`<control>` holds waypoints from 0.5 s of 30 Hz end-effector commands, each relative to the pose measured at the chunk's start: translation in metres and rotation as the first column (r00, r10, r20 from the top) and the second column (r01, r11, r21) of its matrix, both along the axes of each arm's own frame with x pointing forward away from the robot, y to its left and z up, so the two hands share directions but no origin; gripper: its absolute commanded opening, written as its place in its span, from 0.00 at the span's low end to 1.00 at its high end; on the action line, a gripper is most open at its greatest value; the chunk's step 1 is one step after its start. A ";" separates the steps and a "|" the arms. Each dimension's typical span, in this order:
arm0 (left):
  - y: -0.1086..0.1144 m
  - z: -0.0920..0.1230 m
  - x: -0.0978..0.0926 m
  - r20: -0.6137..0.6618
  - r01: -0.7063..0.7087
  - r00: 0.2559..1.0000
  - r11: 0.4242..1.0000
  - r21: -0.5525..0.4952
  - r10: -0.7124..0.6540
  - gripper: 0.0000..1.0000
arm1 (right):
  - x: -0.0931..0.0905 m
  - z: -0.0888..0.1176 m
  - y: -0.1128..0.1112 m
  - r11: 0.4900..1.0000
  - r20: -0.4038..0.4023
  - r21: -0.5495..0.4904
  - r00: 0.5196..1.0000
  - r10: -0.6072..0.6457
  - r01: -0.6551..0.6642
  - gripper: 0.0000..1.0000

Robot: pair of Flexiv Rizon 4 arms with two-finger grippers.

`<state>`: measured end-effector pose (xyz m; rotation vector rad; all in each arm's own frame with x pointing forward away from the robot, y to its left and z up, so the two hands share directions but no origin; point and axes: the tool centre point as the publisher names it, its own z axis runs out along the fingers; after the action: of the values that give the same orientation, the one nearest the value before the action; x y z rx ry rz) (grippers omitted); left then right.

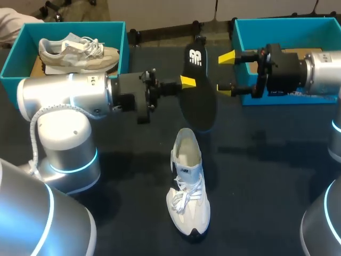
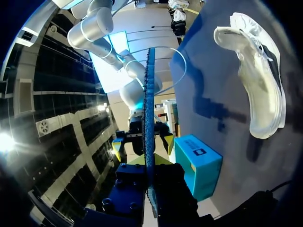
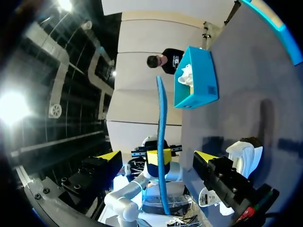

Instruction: Take the shoe out of the shoebox, open the shoe tongue, remove and reinsert the insole, then place the shoe into the shoebox

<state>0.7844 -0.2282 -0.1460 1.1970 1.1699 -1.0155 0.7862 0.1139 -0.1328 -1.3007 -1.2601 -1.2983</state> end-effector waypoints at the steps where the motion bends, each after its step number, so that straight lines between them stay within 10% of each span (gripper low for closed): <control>1: 0.017 0.001 -0.009 -0.035 0.000 0.999 1.000 0.003 0.000 0.00 | -0.004 -0.005 -0.002 1.000 0.002 0.000 1.000 0.000 0.000 1.00; 15: 0.059 -0.008 -0.010 -0.561 -0.065 0.825 0.998 0.023 0.067 0.00 | -0.007 -0.007 -0.003 1.000 0.003 -0.003 1.000 0.001 -0.001 1.00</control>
<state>0.7790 -0.1809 -0.1581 0.9504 1.5499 -1.2206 0.7803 0.1103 -0.1393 -1.2981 -1.2656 -1.2986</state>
